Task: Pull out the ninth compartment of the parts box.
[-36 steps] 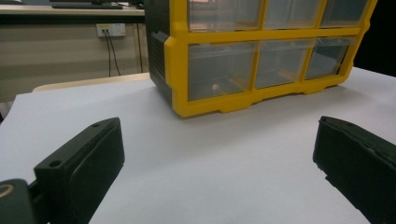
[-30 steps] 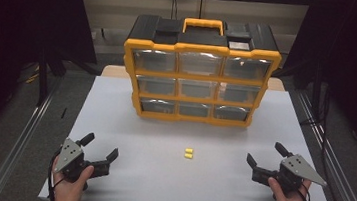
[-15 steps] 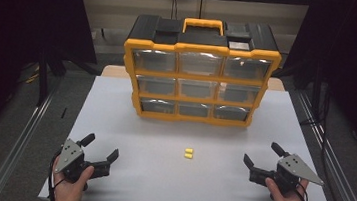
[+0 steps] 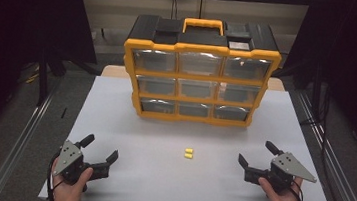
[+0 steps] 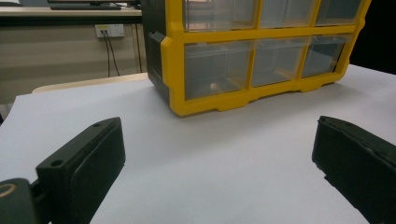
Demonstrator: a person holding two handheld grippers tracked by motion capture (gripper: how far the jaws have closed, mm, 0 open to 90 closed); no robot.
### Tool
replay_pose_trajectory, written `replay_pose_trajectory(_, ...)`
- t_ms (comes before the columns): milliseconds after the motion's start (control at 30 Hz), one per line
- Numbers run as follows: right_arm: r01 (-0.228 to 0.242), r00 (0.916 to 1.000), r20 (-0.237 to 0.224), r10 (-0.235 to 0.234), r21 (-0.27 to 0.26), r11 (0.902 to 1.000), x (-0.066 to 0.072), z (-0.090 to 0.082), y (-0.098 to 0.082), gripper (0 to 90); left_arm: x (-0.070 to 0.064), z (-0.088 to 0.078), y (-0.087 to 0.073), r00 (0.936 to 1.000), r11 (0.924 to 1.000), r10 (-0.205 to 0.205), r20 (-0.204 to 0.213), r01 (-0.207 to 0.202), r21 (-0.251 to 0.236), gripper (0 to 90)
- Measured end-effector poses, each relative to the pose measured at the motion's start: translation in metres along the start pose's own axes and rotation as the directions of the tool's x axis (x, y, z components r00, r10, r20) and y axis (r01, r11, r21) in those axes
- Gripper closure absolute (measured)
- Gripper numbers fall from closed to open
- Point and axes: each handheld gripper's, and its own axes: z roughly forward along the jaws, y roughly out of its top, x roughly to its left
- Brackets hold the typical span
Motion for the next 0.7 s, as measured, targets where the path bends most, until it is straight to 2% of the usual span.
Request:
replay_pose_trajectory(33, 0.004, 1.0000, -0.002, -0.004, -0.003, 1.0000, 0.000, 0.002, 0.001, 0.1, 0.000, 0.000, 0.000, 0.9999, 0.9999, 0.016, 0.003, -0.016, 0.004, 2.7)
replay_pose_trajectory(133, 0.009, 1.0000, 0.001, -0.009, -0.009, 0.9999, 0.000, 0.005, 0.002, 0.1, -0.001, 0.000, 0.000, 0.9998, 0.9998, 0.018, 0.000, -0.018, 0.007, 2.7)
replay_pose_trajectory(267, 0.011, 0.9999, -0.006, -0.011, -0.014, 0.9998, 0.001, 0.013, 0.005, 0.3, -0.002, 0.002, 0.001, 1.0000, 1.0000, 0.006, 0.007, -0.006, -0.002, 3.8)
replay_pose_trajectory(400, 0.030, 0.9994, -0.016, -0.030, -0.013, 0.9995, 0.005, 0.021, 0.010, 0.2, -0.004, 0.003, 0.002, 0.9998, 0.9999, 0.016, 0.009, -0.016, 0.001, 3.8)
replay_pose_trajectory(433, 0.028, 0.9994, -0.018, -0.029, -0.011, 0.9995, 0.006, 0.022, 0.011, 0.2, -0.005, 0.004, 0.003, 1.0000, 1.0000, 0.002, 0.005, -0.002, -0.009, 3.8)
replay_pose_trajectory(533, 0.042, 0.9982, -0.042, -0.042, -0.010, 0.9991, 0.010, 0.027, 0.015, 0.4, -0.006, 0.007, 0.003, 0.9998, 1.0000, 0.001, 0.018, -0.001, -0.003, 3.8)
replay_pose_trajectory(600, 0.032, 0.9981, -0.052, -0.033, -0.023, 0.9992, 0.011, 0.030, 0.018, 0.1, -0.007, 0.008, 0.002, 0.9998, 1.0000, 0.005, 0.021, -0.005, 0.004, 3.8)
replay_pose_trajectory(667, 0.030, 0.9983, -0.050, -0.031, -0.025, 0.9992, 0.012, 0.032, 0.019, 0.1, -0.006, 0.008, 0.002, 0.9998, 1.0000, 0.005, 0.020, -0.005, 0.007, 3.8)
replay_pose_trajectory(700, 0.045, 0.9980, -0.043, -0.046, -0.022, 0.9988, 0.013, 0.036, 0.022, 0.0, -0.005, 0.008, 0.002, 0.9998, 0.9999, 0.007, 0.016, -0.007, 0.009, 3.8)
